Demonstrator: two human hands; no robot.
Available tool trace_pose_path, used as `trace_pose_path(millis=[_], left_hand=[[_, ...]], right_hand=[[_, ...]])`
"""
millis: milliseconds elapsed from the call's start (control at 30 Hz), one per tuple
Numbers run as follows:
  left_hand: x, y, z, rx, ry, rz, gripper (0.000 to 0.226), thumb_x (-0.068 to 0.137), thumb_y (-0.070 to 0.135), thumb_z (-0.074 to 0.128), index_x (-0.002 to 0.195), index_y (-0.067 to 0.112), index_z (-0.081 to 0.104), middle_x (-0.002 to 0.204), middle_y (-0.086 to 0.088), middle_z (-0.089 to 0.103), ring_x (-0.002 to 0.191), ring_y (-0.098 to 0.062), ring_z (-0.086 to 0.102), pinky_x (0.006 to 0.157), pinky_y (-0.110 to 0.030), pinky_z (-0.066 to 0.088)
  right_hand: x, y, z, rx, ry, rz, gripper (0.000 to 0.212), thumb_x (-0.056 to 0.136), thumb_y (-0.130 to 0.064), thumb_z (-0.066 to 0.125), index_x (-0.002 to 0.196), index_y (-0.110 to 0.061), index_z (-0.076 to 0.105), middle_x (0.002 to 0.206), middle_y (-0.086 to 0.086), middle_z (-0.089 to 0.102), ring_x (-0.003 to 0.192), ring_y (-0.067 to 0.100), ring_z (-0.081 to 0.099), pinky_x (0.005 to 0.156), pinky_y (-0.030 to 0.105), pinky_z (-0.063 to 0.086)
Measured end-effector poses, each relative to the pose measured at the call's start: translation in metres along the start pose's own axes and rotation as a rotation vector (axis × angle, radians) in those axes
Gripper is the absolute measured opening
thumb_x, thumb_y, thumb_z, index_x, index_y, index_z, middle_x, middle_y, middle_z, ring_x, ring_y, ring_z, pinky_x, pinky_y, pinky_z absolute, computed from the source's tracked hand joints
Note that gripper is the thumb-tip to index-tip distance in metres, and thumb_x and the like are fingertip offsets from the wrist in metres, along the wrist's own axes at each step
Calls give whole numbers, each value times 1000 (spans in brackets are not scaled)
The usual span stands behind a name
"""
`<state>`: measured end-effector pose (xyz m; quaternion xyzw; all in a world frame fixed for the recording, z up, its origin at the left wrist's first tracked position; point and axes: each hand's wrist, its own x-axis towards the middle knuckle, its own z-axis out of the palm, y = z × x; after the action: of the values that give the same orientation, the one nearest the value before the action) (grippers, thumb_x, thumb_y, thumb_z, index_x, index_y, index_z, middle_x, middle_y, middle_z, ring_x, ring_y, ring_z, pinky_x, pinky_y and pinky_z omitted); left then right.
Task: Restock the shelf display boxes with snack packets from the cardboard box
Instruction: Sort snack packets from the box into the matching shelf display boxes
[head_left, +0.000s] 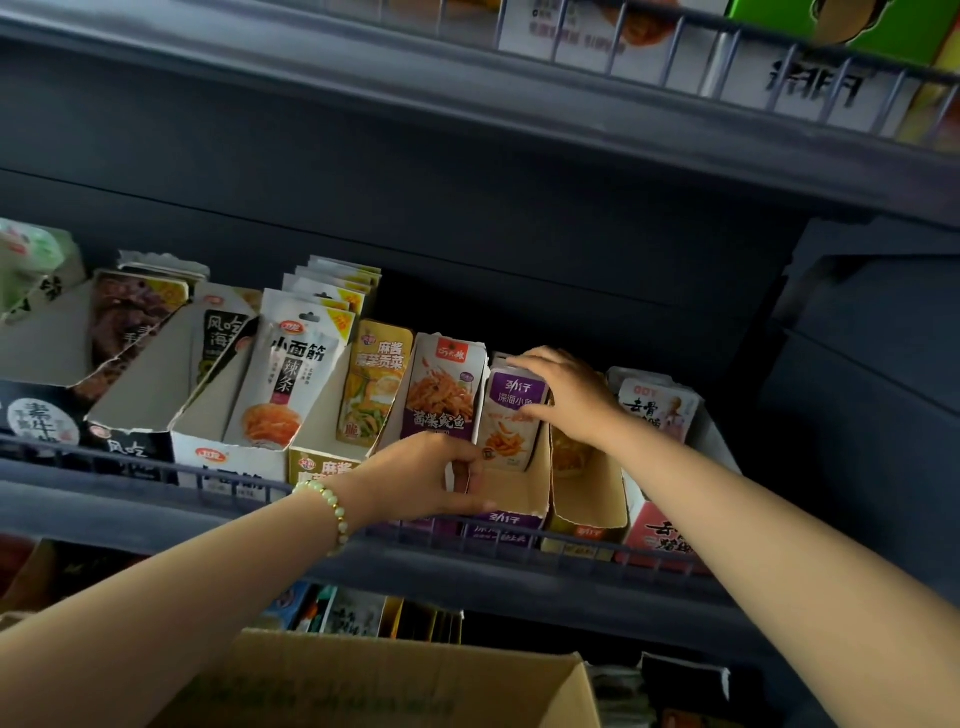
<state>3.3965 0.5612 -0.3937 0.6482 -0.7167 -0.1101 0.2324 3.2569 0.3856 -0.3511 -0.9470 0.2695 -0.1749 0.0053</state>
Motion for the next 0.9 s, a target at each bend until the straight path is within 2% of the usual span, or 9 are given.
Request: trace_pose_path(millis=[100, 233, 333, 433, 633, 733, 800, 833, 900], left_hand=[[-7, 6, -1, 76, 21, -79, 29, 83, 57, 62, 100, 35, 61, 85, 21, 59, 78, -4, 61, 71, -21, 51], [-28, 18, -7, 144, 124, -119, 54, 85, 62, 53, 131, 34, 50, 107, 17, 58, 94, -4, 59, 81, -20, 50], [-61, 22, -14, 168, 182, -126, 64, 83, 66, 49, 139, 33, 43, 137, 8, 52, 121, -11, 51, 98, -30, 46], [-110, 20, -19, 176, 134, -161, 69, 80, 71, 43, 141, 39, 37, 148, 11, 39, 134, -11, 38, 107, -35, 38], [-217, -6, -1, 201, -14, -285, 99, 62, 94, 14, 143, 40, 32, 150, 15, 34, 135, -7, 35, 108, -31, 36], [-253, -21, 24, 197, -113, -391, 83, 77, 82, 32, 146, 35, 31, 153, 8, 31, 139, -12, 31, 111, -31, 32], [-267, -30, 42, 155, -187, -421, 73, 80, 73, 39, 144, 37, 32, 151, 10, 35, 137, -11, 34, 110, -28, 33], [-272, -34, 51, 139, -226, -433, 75, 78, 75, 37, 143, 37, 34, 148, 11, 37, 133, -9, 37, 108, -26, 36], [-276, -45, 70, 47, -286, -476, 94, 64, 89, 27, 141, 34, 39, 144, 11, 41, 128, -7, 43, 105, -26, 39]], right_hand=[[-10, -4, -6, 35, 11, 18, 64, 89, -23, 66, 146, -23, 37, 147, -2, 39, 135, 18, 36, 107, 32, 36], [-34, -19, -20, 85, -8, 22, 62, 93, -29, 59, 148, -27, 31, 155, -6, 28, 143, 16, 24, 116, 36, 23], [-65, -40, -28, 117, -51, -16, 59, 96, -35, 53, 149, -30, 29, 157, -11, 22, 144, 10, 19, 113, 29, 15], [-105, -66, -24, 197, -136, -57, 57, 96, -38, 51, 148, -34, 29, 156, -16, 19, 142, 3, 17, 116, 29, 15], [-189, -113, 21, 295, -399, -66, 53, 95, -45, 49, 144, -44, 29, 152, -28, 16, 136, -9, 15, 111, 24, 21], [-215, -134, 56, 297, -498, -63, 51, 96, -43, 50, 144, -40, 34, 152, -25, 19, 136, -10, 3, 116, 29, 17], [-225, -145, 76, 305, -470, -59, 48, 96, -42, 51, 142, -37, 38, 154, -22, 20, 141, -7, -8, 118, 34, 10], [-228, -152, 82, 316, -444, -52, 47, 96, -41, 50, 142, -36, 39, 154, -22, 21, 142, -6, -9, 118, 34, 9], [-234, -164, 91, 342, -429, -45, 46, 98, -40, 48, 142, -36, 39, 154, -21, 24, 140, -8, -2, 119, 33, 11]])
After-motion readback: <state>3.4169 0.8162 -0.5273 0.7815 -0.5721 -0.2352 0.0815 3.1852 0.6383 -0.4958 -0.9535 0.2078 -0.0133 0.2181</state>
